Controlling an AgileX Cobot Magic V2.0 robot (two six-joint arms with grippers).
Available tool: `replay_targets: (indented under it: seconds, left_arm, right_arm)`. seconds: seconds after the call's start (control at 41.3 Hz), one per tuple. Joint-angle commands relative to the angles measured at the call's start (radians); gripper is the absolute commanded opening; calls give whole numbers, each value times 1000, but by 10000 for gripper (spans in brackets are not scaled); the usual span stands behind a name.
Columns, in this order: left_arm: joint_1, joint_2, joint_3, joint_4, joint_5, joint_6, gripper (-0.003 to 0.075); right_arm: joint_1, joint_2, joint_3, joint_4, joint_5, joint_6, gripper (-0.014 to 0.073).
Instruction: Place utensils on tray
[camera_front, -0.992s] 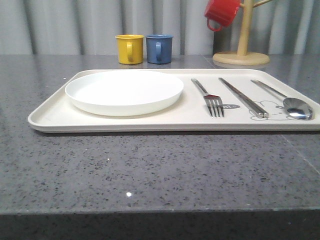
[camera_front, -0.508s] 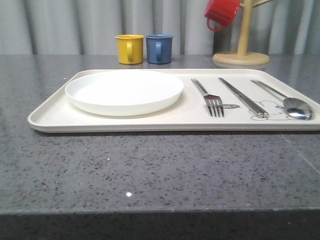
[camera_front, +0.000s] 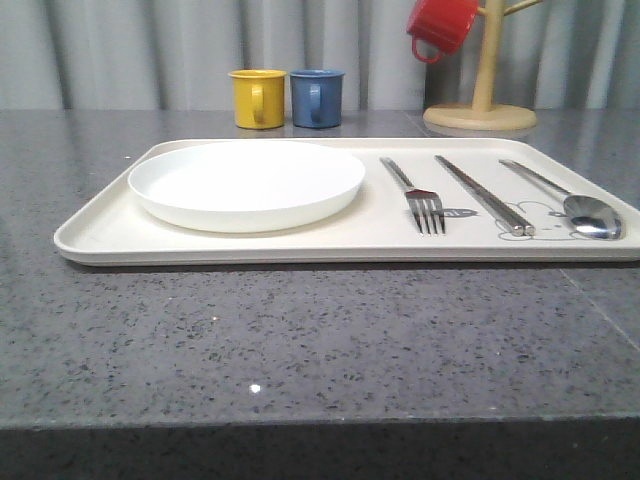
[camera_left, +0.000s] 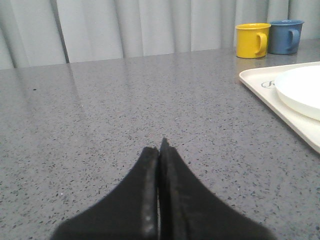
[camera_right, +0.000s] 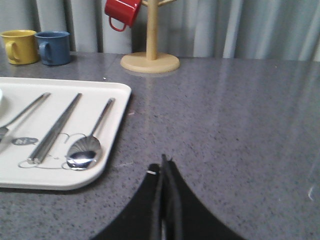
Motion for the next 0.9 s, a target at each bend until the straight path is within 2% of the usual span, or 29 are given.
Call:
replay_targets:
  seconds: [0.0, 0.145, 0.871]
  left_arm:
    - [3, -13, 4, -9, -88, -8, -19]
    - [3, -13, 4, -9, -88, -8, -19]
    - [3, -13, 4, -9, -88, -8, -19]
  right_arm:
    - [-50, -23, 32, 82, -103, -78, -113]
    - [-81, -21, 104, 122, -111, -112, -113]
    - [-79, -21, 102, 120, -75, -112, -113]
